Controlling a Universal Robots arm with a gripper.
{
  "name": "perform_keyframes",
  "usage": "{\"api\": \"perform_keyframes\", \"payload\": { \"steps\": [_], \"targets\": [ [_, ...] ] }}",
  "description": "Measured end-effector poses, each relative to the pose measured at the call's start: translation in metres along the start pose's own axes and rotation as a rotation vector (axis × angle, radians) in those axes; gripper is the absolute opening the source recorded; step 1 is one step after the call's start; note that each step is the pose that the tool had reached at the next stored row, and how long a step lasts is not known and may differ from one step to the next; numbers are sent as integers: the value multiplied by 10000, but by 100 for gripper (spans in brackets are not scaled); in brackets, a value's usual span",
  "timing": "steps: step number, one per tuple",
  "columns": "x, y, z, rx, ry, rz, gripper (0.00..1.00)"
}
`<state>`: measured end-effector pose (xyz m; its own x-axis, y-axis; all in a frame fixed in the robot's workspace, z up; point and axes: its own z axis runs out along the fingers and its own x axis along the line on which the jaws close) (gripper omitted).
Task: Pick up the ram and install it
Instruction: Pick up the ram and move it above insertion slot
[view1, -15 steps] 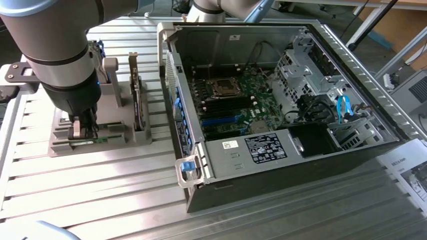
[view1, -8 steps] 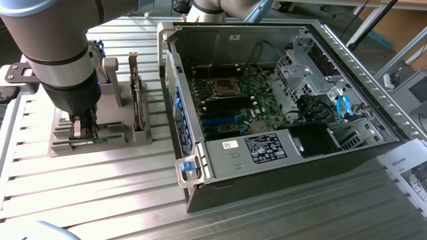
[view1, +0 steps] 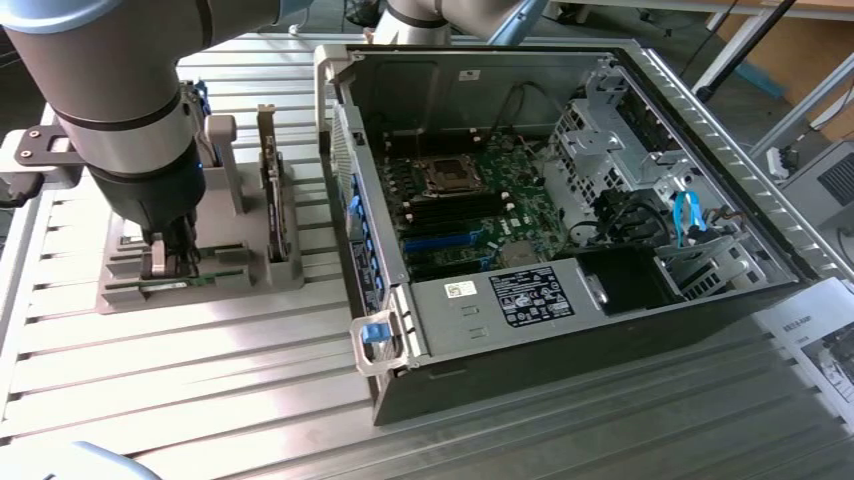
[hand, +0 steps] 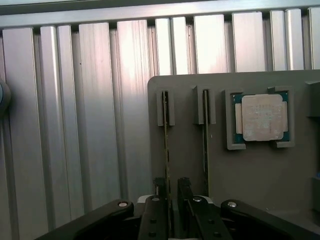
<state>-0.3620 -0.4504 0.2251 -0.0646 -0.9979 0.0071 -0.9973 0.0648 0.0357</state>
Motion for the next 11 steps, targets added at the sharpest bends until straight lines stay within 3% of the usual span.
{"api": "perform_keyframes", "payload": {
  "steps": [11],
  "targets": [
    [0,-4,75,0,1,-1,24]
  ]
}}
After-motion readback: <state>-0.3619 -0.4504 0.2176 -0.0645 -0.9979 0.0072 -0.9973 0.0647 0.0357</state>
